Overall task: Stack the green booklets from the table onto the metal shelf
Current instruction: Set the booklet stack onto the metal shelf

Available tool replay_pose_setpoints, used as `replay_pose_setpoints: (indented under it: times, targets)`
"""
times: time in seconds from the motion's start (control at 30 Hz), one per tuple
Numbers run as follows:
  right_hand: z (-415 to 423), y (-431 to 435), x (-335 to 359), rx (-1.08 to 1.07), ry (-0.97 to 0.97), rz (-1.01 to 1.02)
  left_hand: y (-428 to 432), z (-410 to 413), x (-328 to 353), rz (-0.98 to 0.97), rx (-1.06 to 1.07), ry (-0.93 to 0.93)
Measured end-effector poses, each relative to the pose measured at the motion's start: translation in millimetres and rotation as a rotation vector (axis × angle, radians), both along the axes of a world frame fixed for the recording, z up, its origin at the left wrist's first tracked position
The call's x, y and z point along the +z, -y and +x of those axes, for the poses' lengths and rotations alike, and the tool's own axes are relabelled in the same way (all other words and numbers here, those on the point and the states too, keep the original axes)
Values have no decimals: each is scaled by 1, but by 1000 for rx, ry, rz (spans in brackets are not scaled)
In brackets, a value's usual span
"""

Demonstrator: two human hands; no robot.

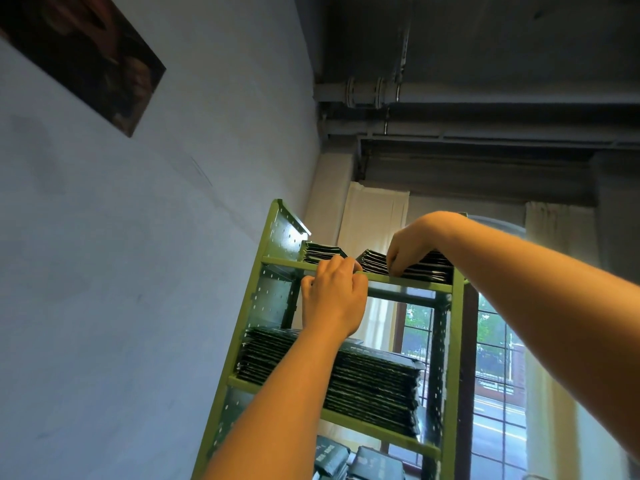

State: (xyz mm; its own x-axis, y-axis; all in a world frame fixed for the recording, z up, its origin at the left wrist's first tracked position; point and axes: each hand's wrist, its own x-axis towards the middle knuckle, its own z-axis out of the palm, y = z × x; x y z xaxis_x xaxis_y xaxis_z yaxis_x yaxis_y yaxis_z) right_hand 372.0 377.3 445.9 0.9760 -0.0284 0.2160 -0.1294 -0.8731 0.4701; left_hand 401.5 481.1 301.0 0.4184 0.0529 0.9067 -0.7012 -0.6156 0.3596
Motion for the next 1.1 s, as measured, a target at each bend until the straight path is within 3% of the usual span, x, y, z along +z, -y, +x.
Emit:
replay_pose_setpoints:
  times: [0.17,0.57,0.87,1.1]
  targets:
    - [3,4,3,44,16,82,-1,2,1,4,0,2]
    - [-14,13,-16,153,129,32,-4,-13,8,86,35,-129]
    - [-1,9,-9,130,137,145,-2,-10,14,72,79,-116]
    - [23,2,5,116,273,160,-9,3,45,69,32,-155]
